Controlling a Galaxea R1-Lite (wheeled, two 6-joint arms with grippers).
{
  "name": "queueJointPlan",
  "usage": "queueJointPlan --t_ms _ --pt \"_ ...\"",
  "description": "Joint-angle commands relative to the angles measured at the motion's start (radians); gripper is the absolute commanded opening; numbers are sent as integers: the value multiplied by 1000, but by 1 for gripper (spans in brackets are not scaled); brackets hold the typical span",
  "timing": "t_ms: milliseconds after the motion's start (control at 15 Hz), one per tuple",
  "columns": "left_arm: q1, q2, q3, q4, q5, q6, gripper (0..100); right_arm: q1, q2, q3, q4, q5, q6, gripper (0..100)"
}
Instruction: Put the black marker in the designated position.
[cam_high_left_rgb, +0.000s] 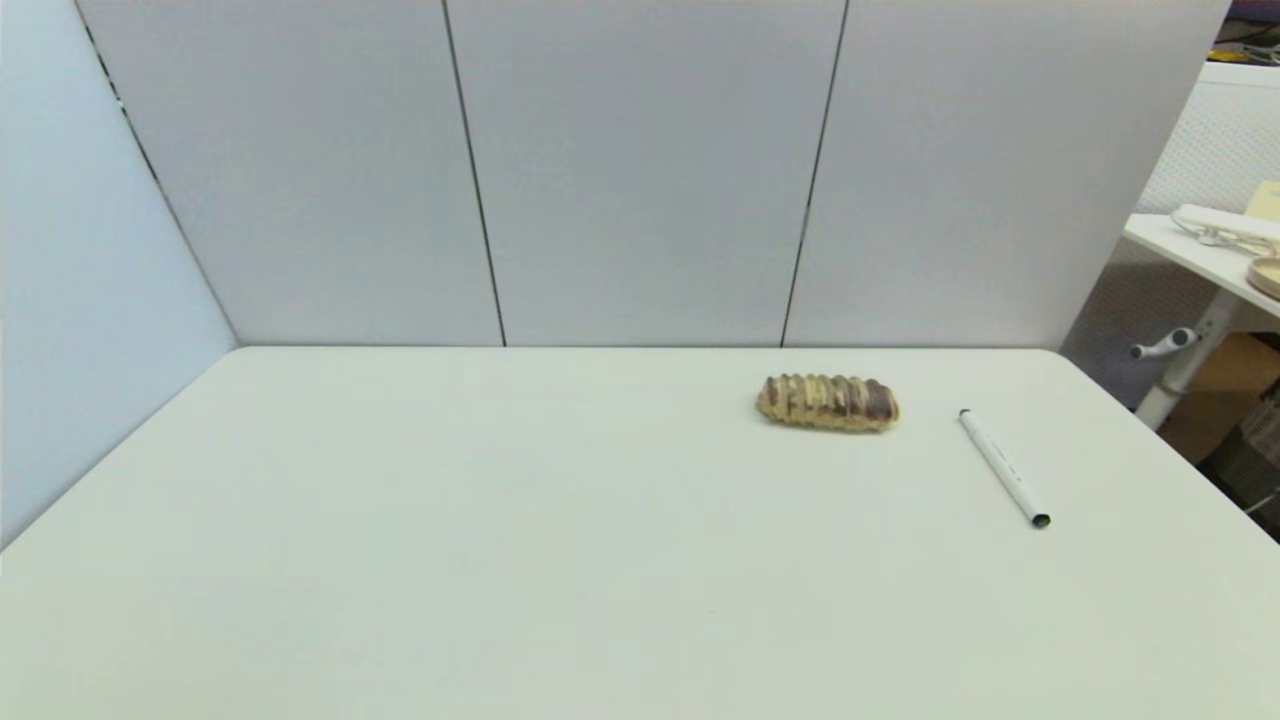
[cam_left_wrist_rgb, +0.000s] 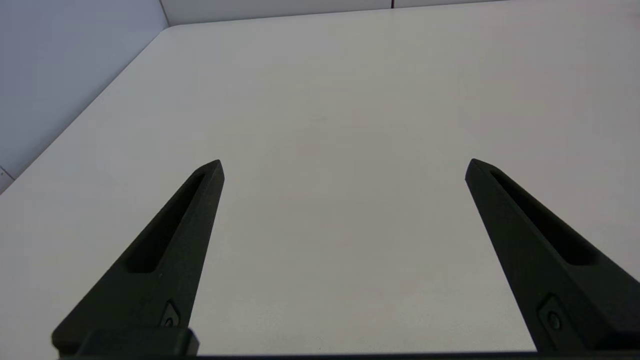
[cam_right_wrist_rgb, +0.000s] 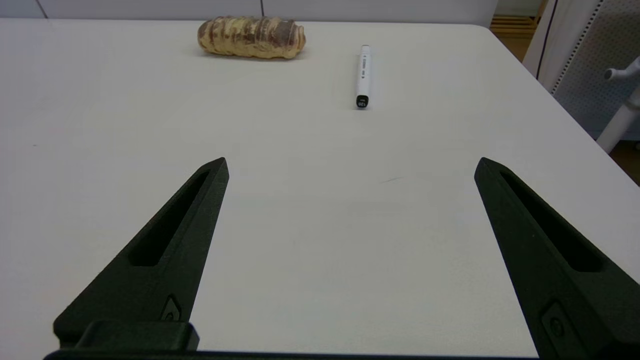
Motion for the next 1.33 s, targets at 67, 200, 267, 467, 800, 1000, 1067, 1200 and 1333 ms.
queueJointPlan --t_ms 67,200,267,467,800,1000,1067,1200,1333 --pt "1 1 0 0 0 0 100 0 1 0 1 0 -1 100" --pt "-1 0 0 0 0 0 100 1 6 -3 9 -6 -5 100" --pt "-1 1 0 0 0 0 100 1 33 -37 10 6 -2 100" --pt "-1 0 0 0 0 0 100 12 254 -268 30 66 1 100" --pt "1 1 0 0 0 0 100 35 630 -690 112 40 9 100" --pt "1 0 0 0 0 0 100 41 843 -962 237 40 39 100" --pt "-1 0 0 0 0 0 100 38 923 -1080 285 42 67 100" --pt "-1 0 0 0 0 0 100 36 1090 -1307 386 35 128 100" --pt "-1 1 0 0 0 0 100 26 1245 -1506 503 34 136 100"
